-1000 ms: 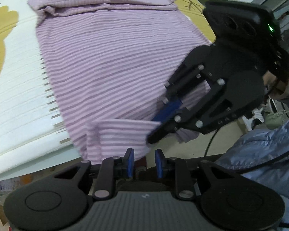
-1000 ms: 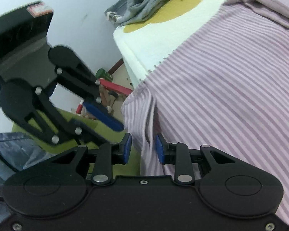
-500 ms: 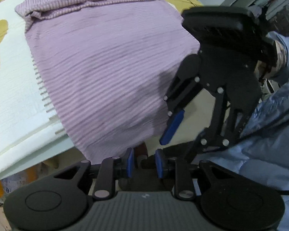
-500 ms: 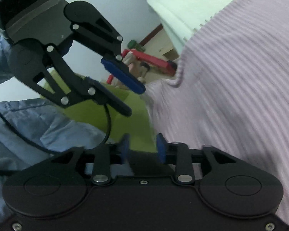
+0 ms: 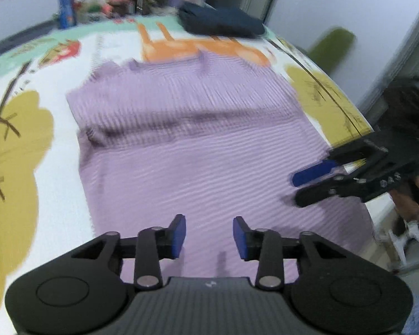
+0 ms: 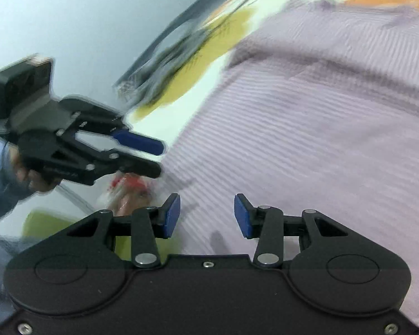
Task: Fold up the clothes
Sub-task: 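Move both grippers over the shirt toward its purple collar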
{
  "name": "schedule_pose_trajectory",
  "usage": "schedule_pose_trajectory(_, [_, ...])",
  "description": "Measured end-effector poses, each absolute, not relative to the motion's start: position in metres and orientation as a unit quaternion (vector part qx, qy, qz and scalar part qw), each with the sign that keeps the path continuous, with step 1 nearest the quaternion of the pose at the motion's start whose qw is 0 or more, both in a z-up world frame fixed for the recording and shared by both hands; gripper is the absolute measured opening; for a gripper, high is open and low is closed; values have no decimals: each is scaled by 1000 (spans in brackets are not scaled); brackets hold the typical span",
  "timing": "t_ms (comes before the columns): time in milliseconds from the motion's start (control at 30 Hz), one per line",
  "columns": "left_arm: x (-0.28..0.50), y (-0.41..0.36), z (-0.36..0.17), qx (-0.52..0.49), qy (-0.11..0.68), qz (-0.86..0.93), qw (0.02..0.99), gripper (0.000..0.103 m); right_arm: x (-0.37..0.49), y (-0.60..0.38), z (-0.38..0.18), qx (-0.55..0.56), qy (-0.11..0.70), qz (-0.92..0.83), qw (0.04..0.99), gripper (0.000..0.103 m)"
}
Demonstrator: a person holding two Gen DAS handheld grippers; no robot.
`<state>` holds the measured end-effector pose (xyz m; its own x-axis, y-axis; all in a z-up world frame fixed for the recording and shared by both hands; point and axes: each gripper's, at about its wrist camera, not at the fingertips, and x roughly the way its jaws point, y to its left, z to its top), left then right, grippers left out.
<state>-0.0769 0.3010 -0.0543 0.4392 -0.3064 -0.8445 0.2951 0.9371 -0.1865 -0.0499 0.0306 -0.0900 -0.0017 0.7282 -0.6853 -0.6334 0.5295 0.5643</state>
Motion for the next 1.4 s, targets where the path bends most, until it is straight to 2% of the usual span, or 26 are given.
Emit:
schedule_pose_trajectory(300, [37,310,-67,-66,497,-131,855,41,38,-35,-75,151,513,277,798,41])
schedule_pose_trajectory(367, [61,317,-66,-65,499,-129,854,41,59,-49,-73,173,512,247,804,52])
schedule_pose_trajectory(500, [108,334,-61,-38,498,-125,857,41,111,-64,-73,201,512,214,807,52])
schedule_pose_trajectory(833, [178,371,-81,-12,517,-164,840,41,210,-50,-86,138,514,162,831,52])
schedule_pose_trajectory(1133, [185,356,-85,99,465,-220,852,41,232,11,-74,-112,424,256,861,52])
schedule_pose_trajectory(1400, [204,345,-94,105,478,-224,843,41,252,4,-95,-129,426,302,843,52])
